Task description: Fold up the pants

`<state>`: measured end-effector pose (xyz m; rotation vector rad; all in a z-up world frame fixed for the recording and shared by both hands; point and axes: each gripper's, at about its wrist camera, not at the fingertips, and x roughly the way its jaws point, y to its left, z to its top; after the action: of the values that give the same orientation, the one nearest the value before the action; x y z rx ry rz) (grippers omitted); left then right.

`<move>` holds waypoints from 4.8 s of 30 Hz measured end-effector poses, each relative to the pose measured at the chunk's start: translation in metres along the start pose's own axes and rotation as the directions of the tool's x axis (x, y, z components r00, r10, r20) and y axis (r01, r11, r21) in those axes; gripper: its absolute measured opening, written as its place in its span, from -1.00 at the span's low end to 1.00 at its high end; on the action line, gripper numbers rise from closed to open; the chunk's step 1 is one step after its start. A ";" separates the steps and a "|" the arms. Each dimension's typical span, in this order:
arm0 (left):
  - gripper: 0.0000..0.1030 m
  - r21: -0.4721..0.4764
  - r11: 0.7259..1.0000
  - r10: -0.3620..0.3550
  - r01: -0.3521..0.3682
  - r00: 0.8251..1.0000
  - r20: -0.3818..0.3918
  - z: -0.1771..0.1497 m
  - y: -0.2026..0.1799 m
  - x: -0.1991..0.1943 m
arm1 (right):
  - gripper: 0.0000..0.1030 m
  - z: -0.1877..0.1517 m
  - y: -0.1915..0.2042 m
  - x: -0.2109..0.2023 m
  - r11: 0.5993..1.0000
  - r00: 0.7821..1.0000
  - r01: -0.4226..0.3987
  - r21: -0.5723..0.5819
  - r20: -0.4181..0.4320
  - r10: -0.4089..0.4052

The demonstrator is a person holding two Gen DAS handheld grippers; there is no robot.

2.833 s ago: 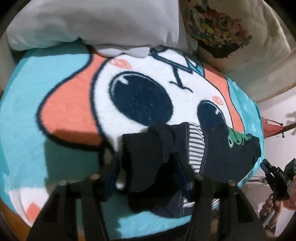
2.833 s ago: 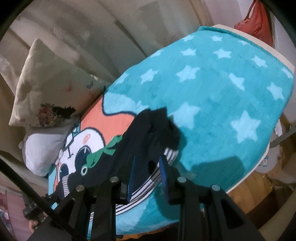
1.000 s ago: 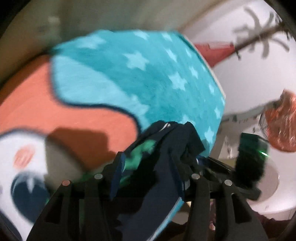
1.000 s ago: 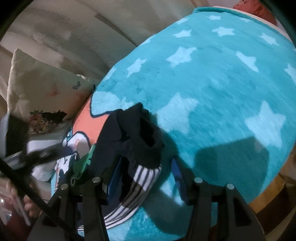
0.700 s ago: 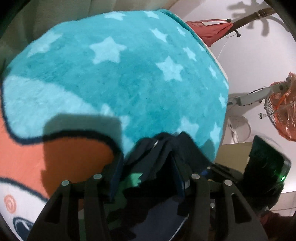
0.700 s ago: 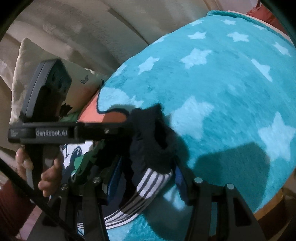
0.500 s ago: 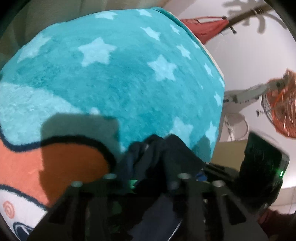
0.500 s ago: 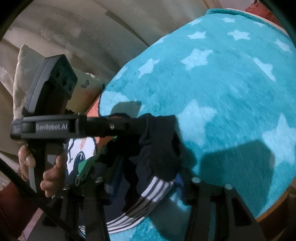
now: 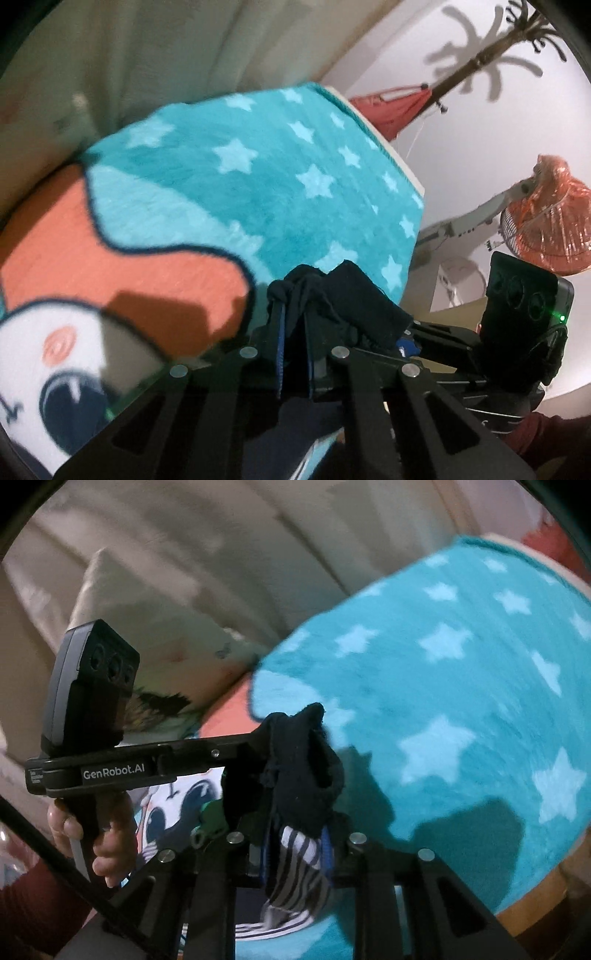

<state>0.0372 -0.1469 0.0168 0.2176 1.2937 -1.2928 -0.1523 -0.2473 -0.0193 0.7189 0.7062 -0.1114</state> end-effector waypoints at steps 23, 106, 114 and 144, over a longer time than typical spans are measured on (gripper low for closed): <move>-0.51 -0.445 0.893 0.073 0.070 0.952 0.296 -0.166 0.106 -0.133 | 0.10 -0.108 0.154 0.057 0.898 0.967 -0.112 -0.426 -0.254 0.000; -0.48 -0.605 0.794 0.186 -0.063 0.972 0.142 -0.195 0.181 -0.126 | -0.51 -0.163 0.237 0.149 0.610 0.974 0.019 -0.792 -0.123 -0.190; -0.63 -0.582 0.813 0.184 -0.033 0.962 0.202 -0.182 0.163 -0.146 | -0.80 -0.118 0.223 0.130 0.791 0.978 -0.052 -0.610 -0.193 -0.085; -0.65 -0.558 0.830 0.177 -0.011 0.953 0.245 -0.134 0.127 -0.150 | -0.67 -0.089 0.223 0.112 0.793 0.995 -0.014 -0.609 -0.090 -0.051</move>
<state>0.0979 0.0835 0.0215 -0.3063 1.3265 -0.7798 -0.0430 -0.0062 -0.0111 0.0897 0.7906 0.1381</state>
